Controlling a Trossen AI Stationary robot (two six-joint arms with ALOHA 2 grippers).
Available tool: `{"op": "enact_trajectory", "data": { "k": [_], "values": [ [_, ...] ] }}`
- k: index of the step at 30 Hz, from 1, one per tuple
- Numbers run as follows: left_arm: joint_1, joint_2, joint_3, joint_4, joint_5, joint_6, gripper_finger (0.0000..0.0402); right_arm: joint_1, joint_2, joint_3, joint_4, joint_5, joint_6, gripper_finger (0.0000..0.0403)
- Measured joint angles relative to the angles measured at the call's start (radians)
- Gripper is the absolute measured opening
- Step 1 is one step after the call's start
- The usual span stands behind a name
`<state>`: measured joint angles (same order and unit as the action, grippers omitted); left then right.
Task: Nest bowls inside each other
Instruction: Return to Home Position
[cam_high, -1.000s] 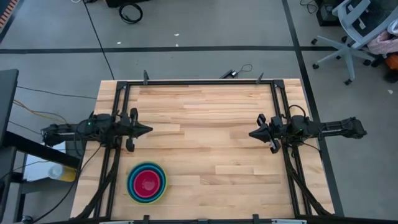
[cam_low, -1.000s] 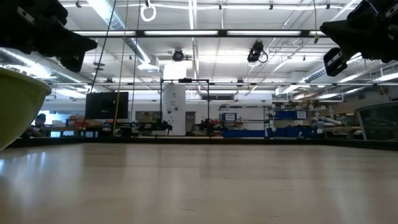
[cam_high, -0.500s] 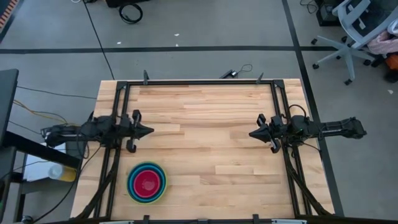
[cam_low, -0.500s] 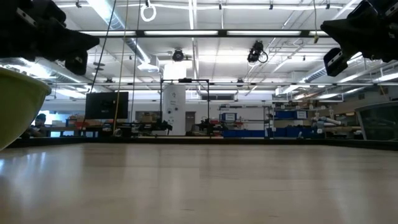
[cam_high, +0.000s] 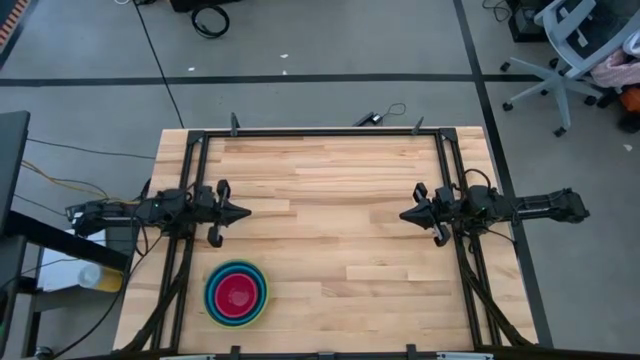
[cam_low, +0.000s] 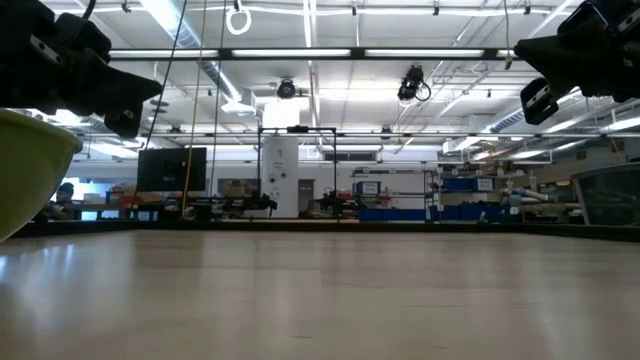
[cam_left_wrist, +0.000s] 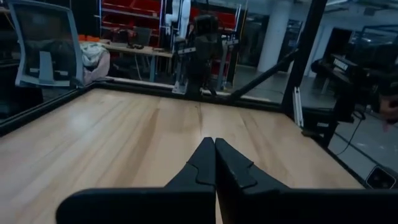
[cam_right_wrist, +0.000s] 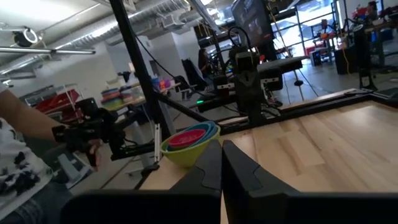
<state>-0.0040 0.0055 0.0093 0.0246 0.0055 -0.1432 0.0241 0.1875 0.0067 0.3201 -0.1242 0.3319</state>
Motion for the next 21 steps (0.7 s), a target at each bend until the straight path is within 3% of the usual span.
{"op": "enact_trajectory", "data": {
  "k": [10, 14, 21],
  "values": [
    [0.0, 0.001, 0.0, 0.008, 0.0, -0.029, 0.0, 0.0, 0.002, 0.0, 0.012, 0.02, -0.031, 0.0005],
    [0.0, -0.001, 0.0, 0.032, 0.0, -0.029, 0.0, 0.0, -0.005, 0.0, 0.0, -0.022, -0.04, 0.0005],
    [0.0, -0.001, 0.0, 0.04, 0.0, -0.014, 0.0, 0.0, -0.121, 0.0, -0.013, -0.073, -0.066, 0.0005]
  ]
}}
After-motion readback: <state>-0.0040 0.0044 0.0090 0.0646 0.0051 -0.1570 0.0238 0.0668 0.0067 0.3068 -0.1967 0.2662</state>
